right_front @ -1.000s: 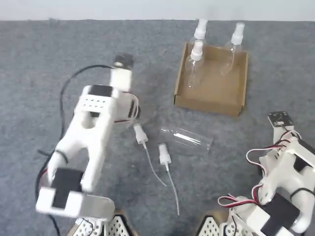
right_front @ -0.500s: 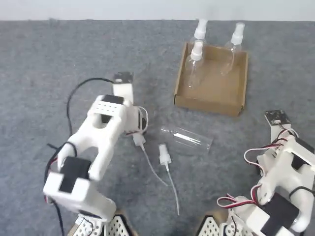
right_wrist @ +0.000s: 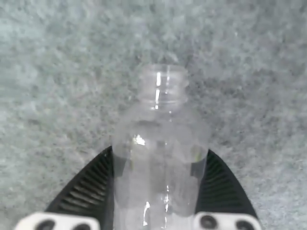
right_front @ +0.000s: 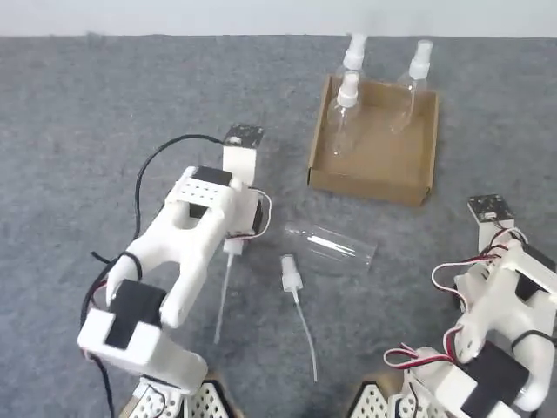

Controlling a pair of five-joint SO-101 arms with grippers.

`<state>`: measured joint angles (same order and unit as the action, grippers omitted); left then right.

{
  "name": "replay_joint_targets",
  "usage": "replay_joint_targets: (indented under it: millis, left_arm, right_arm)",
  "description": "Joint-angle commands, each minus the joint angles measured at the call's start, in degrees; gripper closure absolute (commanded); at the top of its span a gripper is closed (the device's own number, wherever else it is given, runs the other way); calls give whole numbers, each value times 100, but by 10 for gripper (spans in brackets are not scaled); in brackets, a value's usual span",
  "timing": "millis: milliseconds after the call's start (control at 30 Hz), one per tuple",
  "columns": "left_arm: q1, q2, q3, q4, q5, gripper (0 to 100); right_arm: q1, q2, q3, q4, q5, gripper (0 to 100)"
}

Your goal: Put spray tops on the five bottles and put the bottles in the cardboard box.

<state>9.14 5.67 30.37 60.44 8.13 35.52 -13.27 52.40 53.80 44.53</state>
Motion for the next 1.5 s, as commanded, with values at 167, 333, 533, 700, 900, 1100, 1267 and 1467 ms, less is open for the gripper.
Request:
replay_joint_targets:
  millis: [167,333,533,700,900,1100,1267,1467]
  left_arm:
    - [-431,-141,-356,-677,-1081,929]
    - [-457,70,-347,-580,-1459,802]
    - [-607,-484,-295,-255,-1477,799]
    - [-589,-475,-66,-387,-1486,824]
    - [-475,176,13,-695,-1459,837]
    - [-457,-26,13,-659,-1477,934]
    - [-484,-387,48,-360,-1477,963]
    - [-378,-1679,435,62,-1319,964]
  right_arm:
    - [-57,-259,-237,84,-62,892]
    - [-57,-259,-237,84,-62,892]
    - [-57,-259,-237,84,-62,892]
    - [-57,-259,-237,84,-62,892]
    - [-57,-259,-237,84,-62,892]
    - [-57,-259,-237,84,-35,892]
    - [-66,-259,-237,84,-62,883]
    - [-154,-268,-316,84,-62,745]
